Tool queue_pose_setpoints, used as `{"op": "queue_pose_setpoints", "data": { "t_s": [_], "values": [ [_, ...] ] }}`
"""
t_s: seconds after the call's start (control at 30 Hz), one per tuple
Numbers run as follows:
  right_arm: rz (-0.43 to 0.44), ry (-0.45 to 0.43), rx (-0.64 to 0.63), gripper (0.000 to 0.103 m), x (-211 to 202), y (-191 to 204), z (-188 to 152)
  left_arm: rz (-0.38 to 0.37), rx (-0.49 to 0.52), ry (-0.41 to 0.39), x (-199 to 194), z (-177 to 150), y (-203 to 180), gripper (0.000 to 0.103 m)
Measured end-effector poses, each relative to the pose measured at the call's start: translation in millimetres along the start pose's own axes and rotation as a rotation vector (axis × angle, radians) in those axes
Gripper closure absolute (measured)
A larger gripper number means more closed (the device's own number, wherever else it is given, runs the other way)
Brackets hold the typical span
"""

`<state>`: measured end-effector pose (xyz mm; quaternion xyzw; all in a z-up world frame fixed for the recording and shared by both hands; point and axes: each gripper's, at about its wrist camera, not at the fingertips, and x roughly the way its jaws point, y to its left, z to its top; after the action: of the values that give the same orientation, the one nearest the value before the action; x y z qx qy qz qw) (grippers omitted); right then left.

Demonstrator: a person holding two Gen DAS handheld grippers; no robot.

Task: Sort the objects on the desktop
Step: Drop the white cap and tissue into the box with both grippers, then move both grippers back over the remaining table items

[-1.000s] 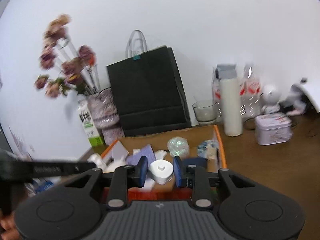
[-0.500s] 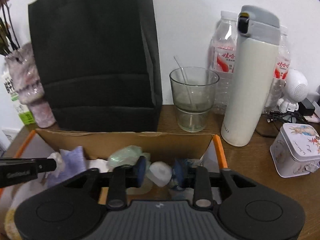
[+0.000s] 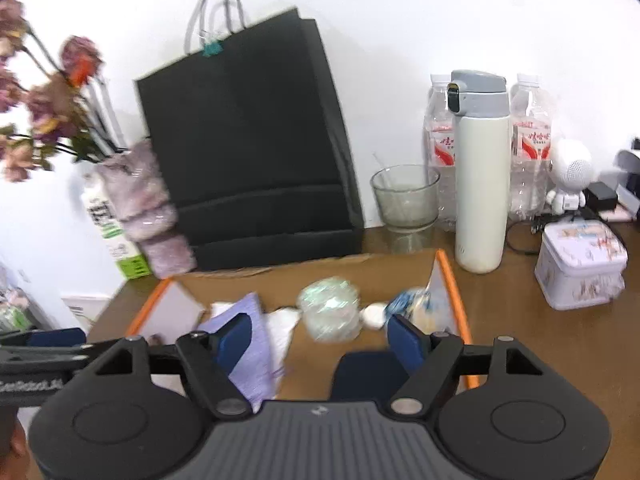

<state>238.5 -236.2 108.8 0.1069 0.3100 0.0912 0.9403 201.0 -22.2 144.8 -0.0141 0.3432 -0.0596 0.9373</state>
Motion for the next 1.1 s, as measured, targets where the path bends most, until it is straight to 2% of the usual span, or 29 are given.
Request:
{"op": "queue_pose_setpoints", "data": {
  "t_s": [0.13, 0.27, 0.4, 0.47, 0.57, 0.67, 0.73, 0.83, 0.93, 1.1],
  "values": [
    [0.024, -0.006, -0.006, 0.023, -33.6, 15.6, -29.6, -0.023, -0.052, -0.010, -39.8, -35.3, 15.5, 0.001],
    [0.029, -0.009, 0.013, 0.021, -65.4, 20.7, -66.9, -0.012, -0.092, -0.005, -67.1, -79.4, 26.8, 0.001],
    [0.047, -0.005, 0.024, 0.018, -95.9, 21.8, -115.6, 0.031, -0.081, -0.011, -90.5, -126.2, 29.3, 0.001],
    [0.042, 0.004, 0.005, 0.018, -108.8, 24.5, -140.0, 0.055, -0.091, -0.033, -101.7, -147.7, 31.5, 0.001],
    [0.042, 0.039, -0.059, 0.017, -122.6, 32.2, -171.2, 0.045, -0.087, -0.013, -110.8, -176.9, 31.4, 0.001],
    [0.030, 0.071, -0.119, 0.016, -132.1, 39.4, -201.1, 0.033, -0.057, -0.026, -120.7, -201.6, 29.0, 0.001],
    [0.045, 0.096, -0.145, 0.015, -135.2, 41.7, -219.1, 0.020, -0.043, -0.034, -121.7, -215.2, 31.6, 0.001],
    [0.058, 0.115, -0.139, 0.015, -135.2, 40.2, -232.5, 0.028, -0.070, 0.012, -116.0, -230.3, 38.7, 0.001],
    [0.030, 0.100, -0.168, 0.015, -139.4, 41.1, -236.9, 0.004, -0.084, 0.003, -119.1, -237.9, 40.9, 0.001],
    [0.040, 0.062, -0.211, 0.015, -154.0, 46.5, -249.7, 0.002, -0.048, -0.003, -122.0, -242.8, 33.3, 0.001]
  ]
}}
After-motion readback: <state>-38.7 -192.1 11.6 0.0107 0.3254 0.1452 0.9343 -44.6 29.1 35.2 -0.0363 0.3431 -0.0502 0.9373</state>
